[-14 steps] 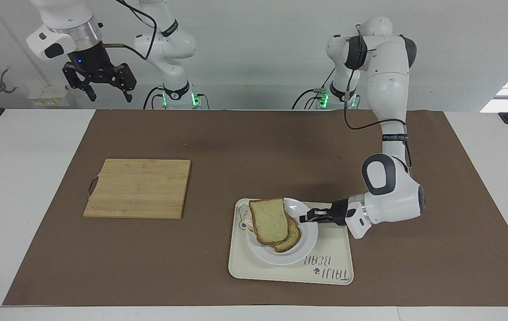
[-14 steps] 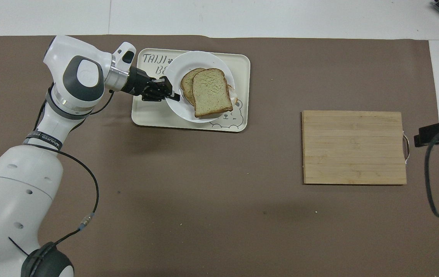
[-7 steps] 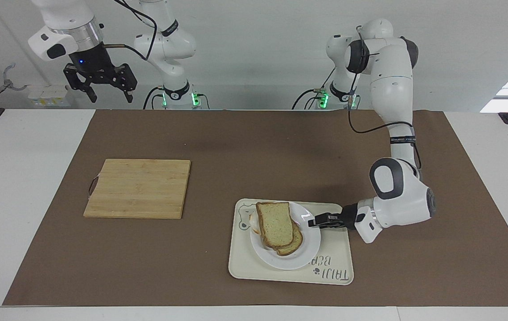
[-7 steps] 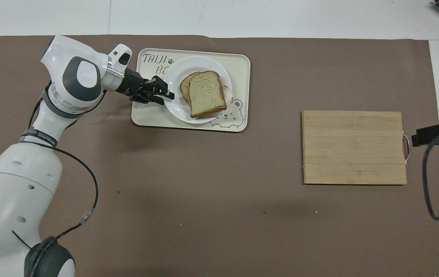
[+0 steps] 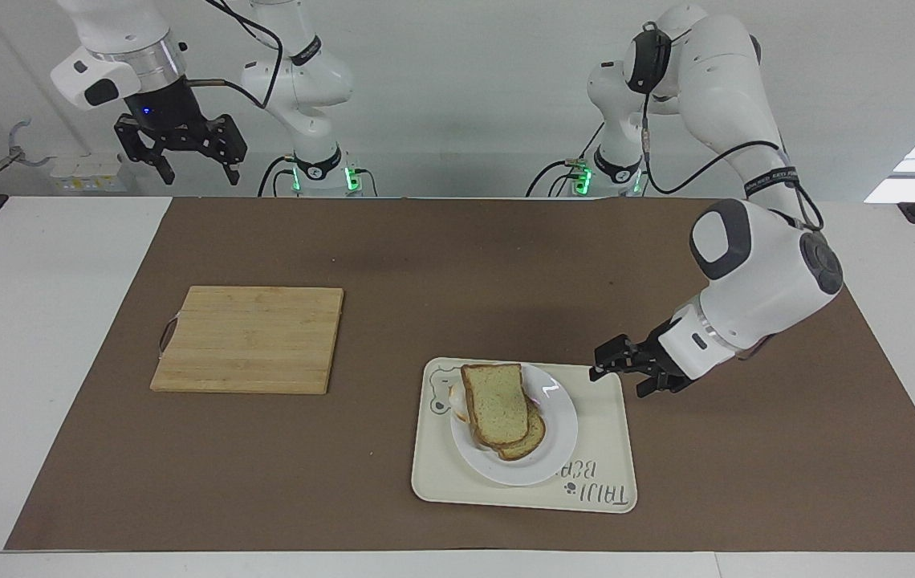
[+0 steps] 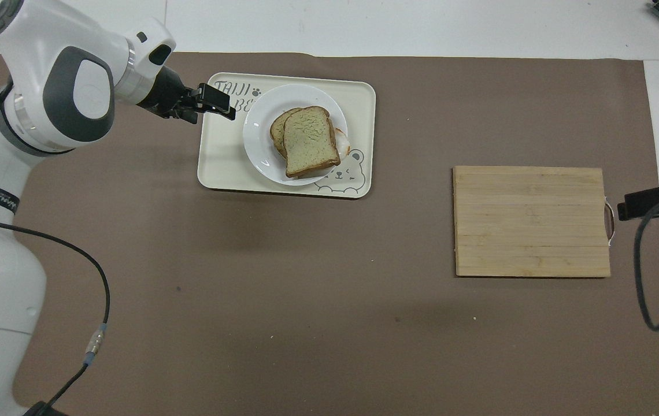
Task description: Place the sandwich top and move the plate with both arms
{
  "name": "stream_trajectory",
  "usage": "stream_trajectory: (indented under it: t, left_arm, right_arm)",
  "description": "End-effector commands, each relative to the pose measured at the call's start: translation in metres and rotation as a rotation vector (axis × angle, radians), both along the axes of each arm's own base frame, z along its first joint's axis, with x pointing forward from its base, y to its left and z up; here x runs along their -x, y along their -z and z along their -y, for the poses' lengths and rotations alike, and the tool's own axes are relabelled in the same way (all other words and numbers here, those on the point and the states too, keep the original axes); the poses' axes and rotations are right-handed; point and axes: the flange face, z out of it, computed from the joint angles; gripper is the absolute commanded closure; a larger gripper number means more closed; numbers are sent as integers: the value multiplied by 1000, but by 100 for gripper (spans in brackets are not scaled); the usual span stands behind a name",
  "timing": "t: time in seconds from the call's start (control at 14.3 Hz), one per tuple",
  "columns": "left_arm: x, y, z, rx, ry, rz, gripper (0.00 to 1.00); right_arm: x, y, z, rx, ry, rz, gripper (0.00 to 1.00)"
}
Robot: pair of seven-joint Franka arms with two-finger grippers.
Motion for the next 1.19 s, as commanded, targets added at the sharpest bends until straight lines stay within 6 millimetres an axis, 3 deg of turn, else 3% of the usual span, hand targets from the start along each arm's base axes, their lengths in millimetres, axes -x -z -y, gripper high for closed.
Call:
stream_trajectory:
  t: [0.0, 0.14, 0.35, 0.63, 0.7, 0.98, 1.12]
  left_arm:
    - [12, -27, -17, -109, 20, 27, 0]
    - [26, -71, -24, -211, 25, 93, 0]
    - [57, -109, -40, -297, -27, 35, 0]
    - [97, -129, -74, -366, -44, 23, 0]
    - [100, -130, -99, -367, -71, 6, 0]
    - [108, -142, -155, -366, -99, -15, 0]
    - [118, -156, -149, -362, -115, -22, 0]
  right_arm:
    - [6, 0, 2, -11, -21, 14, 0]
    - [6, 0, 1, -11, -22, 14, 0]
    - [6, 0, 2, -11, -21, 14, 0]
    - [6, 0, 2, -11, -21, 14, 0]
    - [6, 0, 2, -11, -21, 14, 0]
    - [5, 0, 1, -11, -22, 15, 0]
    - [6, 0, 1, -11, -22, 14, 0]
